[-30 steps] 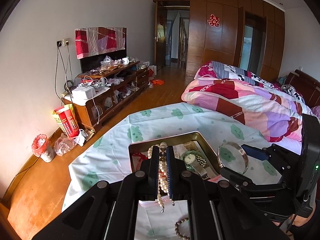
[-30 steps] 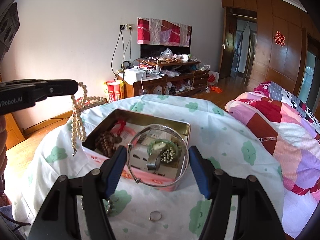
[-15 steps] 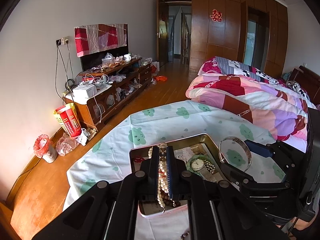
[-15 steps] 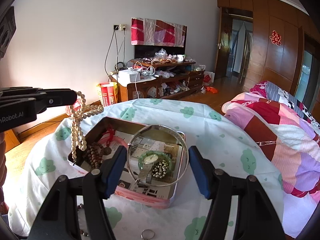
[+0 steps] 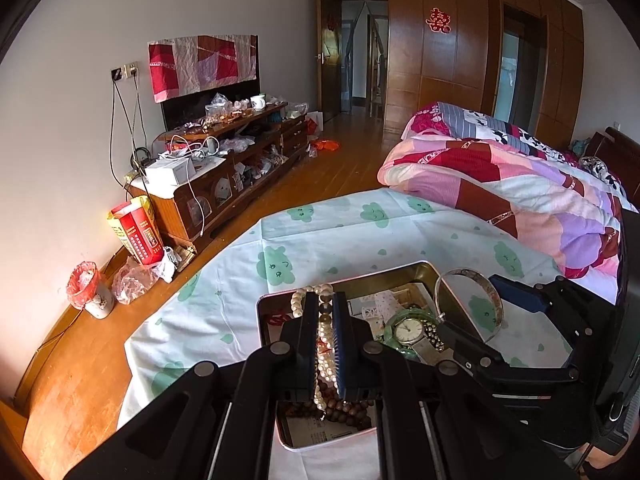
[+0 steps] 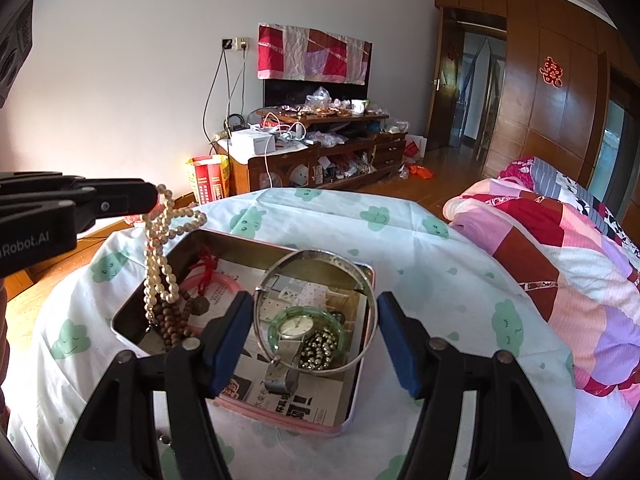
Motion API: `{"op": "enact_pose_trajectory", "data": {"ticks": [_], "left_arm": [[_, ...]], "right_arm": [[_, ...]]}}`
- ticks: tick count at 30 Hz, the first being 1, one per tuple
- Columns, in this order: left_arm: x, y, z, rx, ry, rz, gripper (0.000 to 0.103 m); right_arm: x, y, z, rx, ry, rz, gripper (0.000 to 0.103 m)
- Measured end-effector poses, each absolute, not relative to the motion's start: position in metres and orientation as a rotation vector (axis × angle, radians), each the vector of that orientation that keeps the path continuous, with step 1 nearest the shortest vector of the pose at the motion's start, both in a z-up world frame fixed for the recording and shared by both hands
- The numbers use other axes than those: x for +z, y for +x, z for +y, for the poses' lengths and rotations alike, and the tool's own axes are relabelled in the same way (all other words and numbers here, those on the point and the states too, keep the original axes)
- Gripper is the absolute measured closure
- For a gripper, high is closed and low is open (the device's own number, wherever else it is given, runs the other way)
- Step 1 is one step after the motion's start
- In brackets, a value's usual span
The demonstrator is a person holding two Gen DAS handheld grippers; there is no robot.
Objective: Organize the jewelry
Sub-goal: 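Carry the pearls and silver bangle into the tin and open both tools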
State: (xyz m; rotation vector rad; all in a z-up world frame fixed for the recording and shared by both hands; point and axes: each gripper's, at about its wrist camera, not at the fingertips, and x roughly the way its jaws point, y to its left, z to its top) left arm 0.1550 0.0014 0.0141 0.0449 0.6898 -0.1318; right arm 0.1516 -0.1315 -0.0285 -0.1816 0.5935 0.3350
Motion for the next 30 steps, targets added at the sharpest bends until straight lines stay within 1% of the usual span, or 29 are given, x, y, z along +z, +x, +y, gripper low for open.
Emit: {"op": "enact_pose_trajectory", "data": {"ticks": [20, 30], "left_arm": [[-0.023, 0.172, 0.0, -0.123, 0.052, 0.779, 0.097], [-0.025, 0.174, 0.0, -0.127, 0.038, 0.767, 0.095]], "right_arm": [[-0.055, 0.173, -0.124, 0.32, -0.221, 0.664, 0.037], [-0.062, 0.178, -0.121, 0.329, -0.227, 0.669, 0.037]]}}
